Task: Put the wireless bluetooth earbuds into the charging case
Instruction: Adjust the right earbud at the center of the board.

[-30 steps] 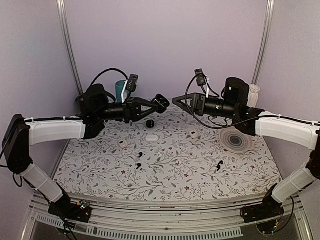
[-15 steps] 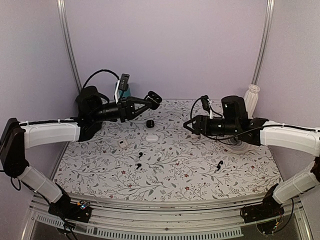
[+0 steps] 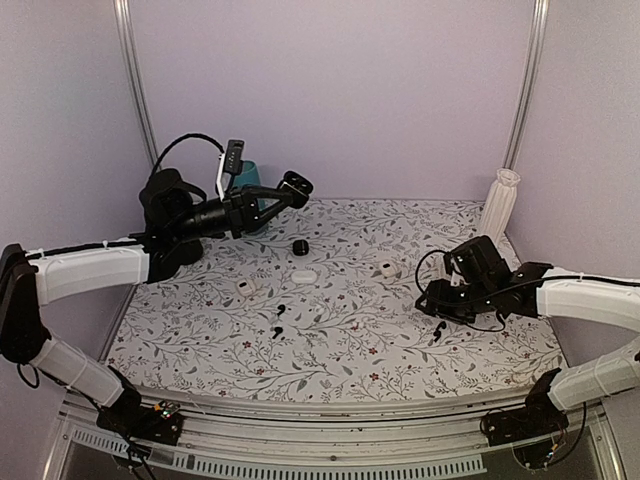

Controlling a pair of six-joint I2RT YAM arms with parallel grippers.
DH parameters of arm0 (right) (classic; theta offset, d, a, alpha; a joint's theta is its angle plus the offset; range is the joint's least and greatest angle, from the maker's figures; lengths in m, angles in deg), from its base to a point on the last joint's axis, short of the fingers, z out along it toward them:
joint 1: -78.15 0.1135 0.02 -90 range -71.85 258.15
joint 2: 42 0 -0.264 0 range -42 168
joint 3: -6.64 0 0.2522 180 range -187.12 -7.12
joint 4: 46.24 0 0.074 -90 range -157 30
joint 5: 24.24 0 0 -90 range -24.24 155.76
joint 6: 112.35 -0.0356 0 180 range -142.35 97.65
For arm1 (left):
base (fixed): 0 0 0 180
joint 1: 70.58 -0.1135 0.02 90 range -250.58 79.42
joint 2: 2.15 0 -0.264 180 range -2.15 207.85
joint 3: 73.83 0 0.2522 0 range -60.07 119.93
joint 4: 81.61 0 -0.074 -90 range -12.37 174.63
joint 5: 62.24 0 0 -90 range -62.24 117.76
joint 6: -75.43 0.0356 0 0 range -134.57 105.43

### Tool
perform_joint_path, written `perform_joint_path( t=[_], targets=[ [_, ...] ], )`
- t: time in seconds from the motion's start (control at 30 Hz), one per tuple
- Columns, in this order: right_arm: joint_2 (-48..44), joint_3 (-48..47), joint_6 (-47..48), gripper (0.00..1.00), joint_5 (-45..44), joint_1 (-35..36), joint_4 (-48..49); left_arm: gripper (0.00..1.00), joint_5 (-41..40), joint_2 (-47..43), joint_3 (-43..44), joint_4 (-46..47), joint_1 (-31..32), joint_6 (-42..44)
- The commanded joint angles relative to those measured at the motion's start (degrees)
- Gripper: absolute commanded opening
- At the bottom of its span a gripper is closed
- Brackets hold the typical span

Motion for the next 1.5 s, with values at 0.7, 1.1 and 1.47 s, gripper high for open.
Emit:
perform_joint_path(
  t=[0.7, 1.1, 1.47],
  targets=[
    [2.6, 11.4, -3.5, 0.51, 7.4, -7.4, 6.4, 0.0, -0.7, -0.2, -0.8, 2.4, -0.7, -1.8],
    [3.8, 15.2, -6.1, 0.57, 12.8, -7.3, 11.3, 0.0, -0.6, -0.4, -1.1, 2.5, -0.7, -1.6],
    [5.7, 16.1, -9.3, 0.57, 15.4, -6.9, 17.7, 0.0, -0.4, -0.4, -1.9, 3.7, -0.7, -2.0]
  ],
)
